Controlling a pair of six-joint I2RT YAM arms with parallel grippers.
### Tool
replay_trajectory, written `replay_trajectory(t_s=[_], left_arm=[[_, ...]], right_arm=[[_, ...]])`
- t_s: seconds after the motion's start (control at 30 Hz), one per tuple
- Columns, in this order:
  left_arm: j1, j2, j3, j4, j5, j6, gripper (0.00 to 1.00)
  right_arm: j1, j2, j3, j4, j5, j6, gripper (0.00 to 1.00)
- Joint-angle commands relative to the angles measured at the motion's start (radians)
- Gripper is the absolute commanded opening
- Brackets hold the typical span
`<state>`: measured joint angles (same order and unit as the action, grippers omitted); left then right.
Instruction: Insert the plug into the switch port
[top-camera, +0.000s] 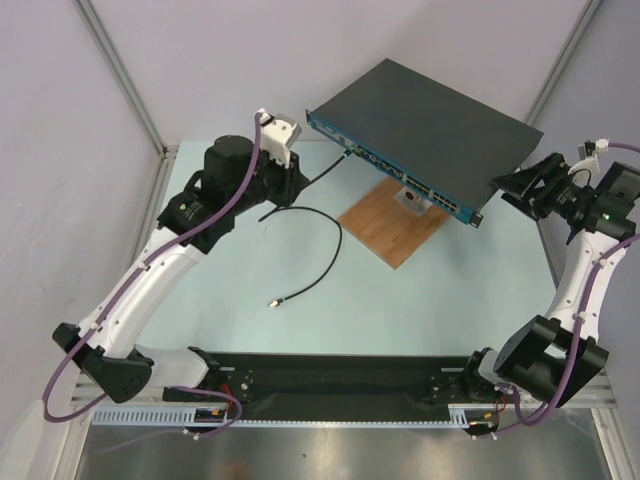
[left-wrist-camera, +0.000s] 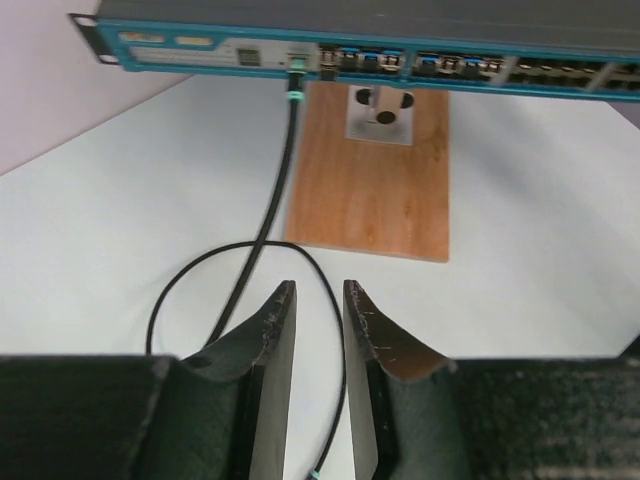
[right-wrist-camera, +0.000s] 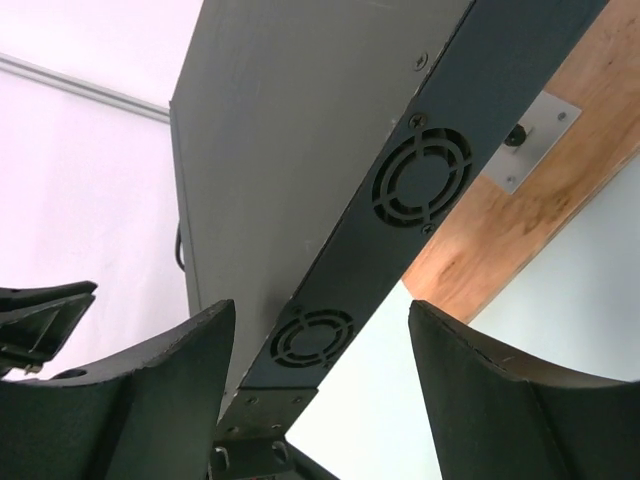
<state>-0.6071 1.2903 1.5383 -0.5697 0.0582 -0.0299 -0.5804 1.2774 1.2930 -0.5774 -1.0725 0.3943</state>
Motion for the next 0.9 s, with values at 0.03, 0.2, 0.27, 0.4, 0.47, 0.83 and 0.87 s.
replay_trajectory(t_s=[0.03, 0.2, 0.27, 0.4, 0.47, 0.83, 0.87], left_arm=[[-0.072, 0.064, 0.060, 0.007, 0.054, -0.004, 0.28], [-0.178, 0.243, 0.235, -0.018, 0.023, 0.016, 0.18], [-0.213, 0.353, 0.340, -0.048, 0.026, 0.013, 0.11], [-0.247, 0.504, 0.508, -0.085, 0.023, 0.004, 0.04], [-0.258, 0.552, 0.590, -0.107, 0.016, 0.004, 0.02], [-0.263, 0.676, 0.701, -0.107, -0.023, 0.002, 0.00], [-0.263, 0.678, 0.706, -0.105, -0.032, 0.002, 0.00]], right_arm=[[0.010, 0.013, -0.006, 0.043, 0.020, -0.023, 0.76], [0.028, -0.001, -0.049, 0.062, 0.020, 0.008, 0.79], [0.040, -0.004, -0.054, 0.065, 0.022, 0.008, 0.82], [0.047, -0.001, -0.064, 0.086, 0.006, 0.035, 0.80], [0.050, -0.001, -0.084, 0.111, -0.017, 0.064, 0.69], [0.079, -0.006, -0.127, 0.185, -0.053, 0.143, 0.13], [0.079, -0.004, -0.127, 0.185, -0.055, 0.143, 0.10]])
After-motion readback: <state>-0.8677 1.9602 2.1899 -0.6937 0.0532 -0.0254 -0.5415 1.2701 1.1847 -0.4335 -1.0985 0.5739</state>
